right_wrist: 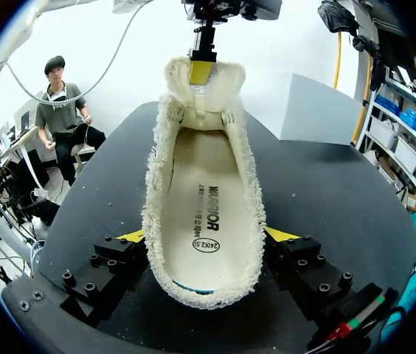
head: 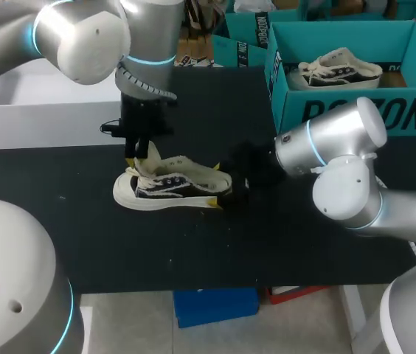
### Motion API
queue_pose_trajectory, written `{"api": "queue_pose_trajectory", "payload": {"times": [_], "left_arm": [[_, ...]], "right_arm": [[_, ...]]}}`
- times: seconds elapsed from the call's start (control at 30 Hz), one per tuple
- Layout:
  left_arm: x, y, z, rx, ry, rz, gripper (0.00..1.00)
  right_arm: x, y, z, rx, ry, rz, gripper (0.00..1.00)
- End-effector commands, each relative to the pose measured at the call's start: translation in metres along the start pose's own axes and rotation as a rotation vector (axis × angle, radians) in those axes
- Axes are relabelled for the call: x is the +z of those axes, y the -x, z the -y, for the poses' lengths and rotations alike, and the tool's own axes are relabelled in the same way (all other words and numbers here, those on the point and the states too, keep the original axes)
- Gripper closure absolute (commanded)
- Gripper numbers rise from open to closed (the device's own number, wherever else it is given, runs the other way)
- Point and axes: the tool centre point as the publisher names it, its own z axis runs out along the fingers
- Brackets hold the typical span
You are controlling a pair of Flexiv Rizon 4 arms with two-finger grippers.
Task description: Take the shoe out of the shoebox, open the shoe tongue, remove and reinsert the insole, then place the shoe into the shoebox
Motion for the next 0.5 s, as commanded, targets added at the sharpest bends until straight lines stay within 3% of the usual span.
{"api": "queue_pose_trajectory", "payload": {"times": [0.03,0.37,0.5], "left_arm": [[0.005,0.009,0.001,0.001,0.009,-0.002,1.00],[0.016,0.010,0.001,-0.007,0.029,0.035,1.00],[0.014,0.009,0.003,-0.007,0.027,0.033,0.80]], "right_arm": [[-0.001,0.001,0.004,0.002,-0.002,0.000,1.00],[-0.001,0.001,0.004,0.002,-0.002,0.000,1.00],[-0.001,0.001,0.004,0.002,-0.002,0.000,1.00]]}}
